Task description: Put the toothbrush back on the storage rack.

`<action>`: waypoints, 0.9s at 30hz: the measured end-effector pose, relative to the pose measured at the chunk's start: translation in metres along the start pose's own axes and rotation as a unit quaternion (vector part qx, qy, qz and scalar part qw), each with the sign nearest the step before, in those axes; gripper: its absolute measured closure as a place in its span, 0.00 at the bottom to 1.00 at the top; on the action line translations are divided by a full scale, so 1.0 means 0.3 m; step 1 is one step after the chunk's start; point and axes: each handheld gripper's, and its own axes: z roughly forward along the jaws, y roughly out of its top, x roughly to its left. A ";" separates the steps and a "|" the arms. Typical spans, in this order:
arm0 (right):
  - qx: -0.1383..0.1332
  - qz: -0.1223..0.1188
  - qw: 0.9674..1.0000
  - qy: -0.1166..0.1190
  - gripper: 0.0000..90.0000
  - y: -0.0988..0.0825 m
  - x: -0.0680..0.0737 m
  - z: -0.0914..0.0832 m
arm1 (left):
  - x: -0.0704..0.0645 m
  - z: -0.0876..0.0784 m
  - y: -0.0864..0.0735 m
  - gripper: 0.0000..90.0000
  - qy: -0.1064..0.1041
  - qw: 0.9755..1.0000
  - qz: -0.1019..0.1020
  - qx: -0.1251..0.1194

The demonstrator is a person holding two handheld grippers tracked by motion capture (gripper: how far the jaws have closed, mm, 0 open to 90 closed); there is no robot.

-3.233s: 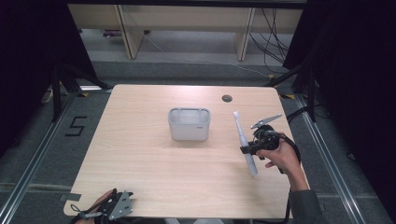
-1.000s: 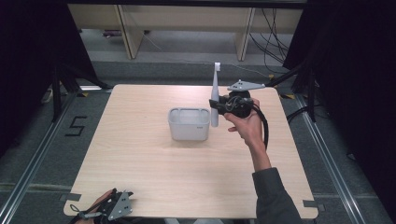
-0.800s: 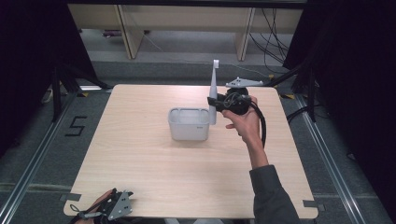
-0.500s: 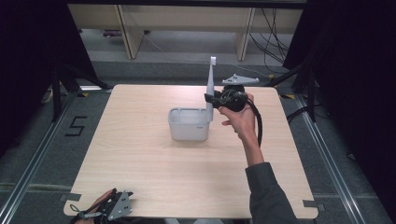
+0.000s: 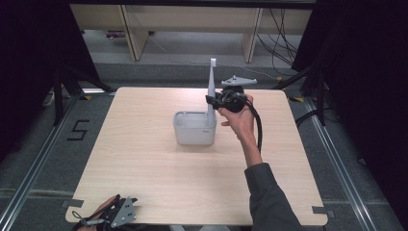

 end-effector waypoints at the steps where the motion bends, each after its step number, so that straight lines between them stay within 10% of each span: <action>1: 0.006 0.005 1.000 -0.001 0.74 -0.002 -0.002 0.010 | -0.001 0.001 -0.001 0.18 0.000 1.000 -0.001 0.002; 27: 0.042 -0.013 0.999 -0.026 0.74 -0.072 -0.015 0.086 | -0.001 0.002 0.000 0.18 -0.001 1.000 0.000 0.001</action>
